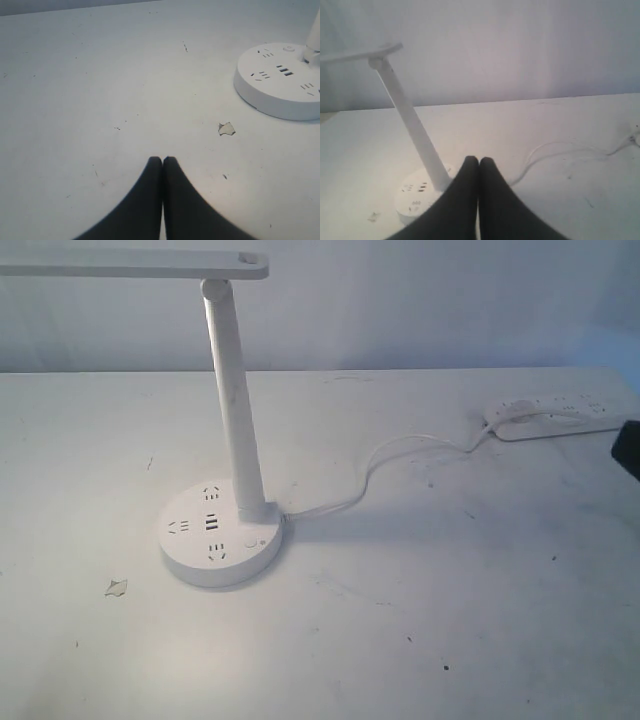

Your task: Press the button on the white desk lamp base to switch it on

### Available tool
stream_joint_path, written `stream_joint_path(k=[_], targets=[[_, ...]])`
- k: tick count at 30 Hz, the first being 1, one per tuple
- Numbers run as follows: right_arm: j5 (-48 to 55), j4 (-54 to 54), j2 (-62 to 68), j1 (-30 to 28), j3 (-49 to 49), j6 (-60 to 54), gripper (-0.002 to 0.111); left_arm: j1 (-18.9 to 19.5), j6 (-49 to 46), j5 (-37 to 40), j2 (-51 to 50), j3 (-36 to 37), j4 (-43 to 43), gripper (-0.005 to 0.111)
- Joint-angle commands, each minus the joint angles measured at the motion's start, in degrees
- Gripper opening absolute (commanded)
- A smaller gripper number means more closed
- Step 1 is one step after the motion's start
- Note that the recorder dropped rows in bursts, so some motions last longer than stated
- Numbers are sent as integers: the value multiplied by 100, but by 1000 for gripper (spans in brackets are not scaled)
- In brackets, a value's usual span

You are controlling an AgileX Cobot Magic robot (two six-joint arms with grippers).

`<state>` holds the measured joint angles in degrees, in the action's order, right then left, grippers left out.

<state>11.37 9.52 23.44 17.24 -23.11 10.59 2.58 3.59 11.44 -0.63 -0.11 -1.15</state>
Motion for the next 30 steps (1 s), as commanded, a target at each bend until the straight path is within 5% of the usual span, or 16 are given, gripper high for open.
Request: stream_joint_path(k=[1, 9, 19, 30], targets=[[-245, -530, -768, -18, 871, -314, 0, 13, 0, -14, -6, 11, 26, 0], [-261, -251, -2322, -465, 2311, -1553, 0, 13, 0, -14, -6, 11, 26, 0], [528, -1149, -2344, -2844, 2311, -1541, 0, 13, 0, -14, -6, 11, 26, 0], [542, -443, -2344, -3076, 2311, -1532, 0, 13, 0, -14, -6, 11, 26, 0]])
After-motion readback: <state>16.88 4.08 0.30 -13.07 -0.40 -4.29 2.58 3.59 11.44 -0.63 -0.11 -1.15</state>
